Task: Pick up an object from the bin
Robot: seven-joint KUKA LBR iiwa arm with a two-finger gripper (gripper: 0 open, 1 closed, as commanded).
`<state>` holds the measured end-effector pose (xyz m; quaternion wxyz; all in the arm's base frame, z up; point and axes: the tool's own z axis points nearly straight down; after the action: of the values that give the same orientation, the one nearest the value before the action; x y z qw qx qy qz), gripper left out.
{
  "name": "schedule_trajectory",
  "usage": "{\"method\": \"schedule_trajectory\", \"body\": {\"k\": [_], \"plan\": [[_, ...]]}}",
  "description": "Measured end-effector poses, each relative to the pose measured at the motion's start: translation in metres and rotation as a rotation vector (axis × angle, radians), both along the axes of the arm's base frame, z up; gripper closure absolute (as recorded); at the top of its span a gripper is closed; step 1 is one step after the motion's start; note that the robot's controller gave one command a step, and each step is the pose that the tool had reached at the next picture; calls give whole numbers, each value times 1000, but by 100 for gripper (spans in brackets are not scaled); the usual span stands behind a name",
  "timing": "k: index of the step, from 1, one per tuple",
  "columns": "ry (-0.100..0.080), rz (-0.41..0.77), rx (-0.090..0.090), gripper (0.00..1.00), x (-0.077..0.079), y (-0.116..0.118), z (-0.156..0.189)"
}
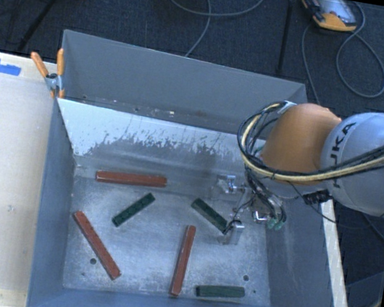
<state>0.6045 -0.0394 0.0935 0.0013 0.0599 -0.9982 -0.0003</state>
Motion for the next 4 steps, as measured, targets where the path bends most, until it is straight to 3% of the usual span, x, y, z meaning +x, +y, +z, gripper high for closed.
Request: {"method": "schedule_trajectory", "body": {"k": [1,2,3,4], "plan": [[-2,-37,0,0,3,4,-5],[1,-41,2,0,-43,41,-3],[-7,-58,3,0,-48,103,41],[-8,125,1,0,0,130,59]]}}
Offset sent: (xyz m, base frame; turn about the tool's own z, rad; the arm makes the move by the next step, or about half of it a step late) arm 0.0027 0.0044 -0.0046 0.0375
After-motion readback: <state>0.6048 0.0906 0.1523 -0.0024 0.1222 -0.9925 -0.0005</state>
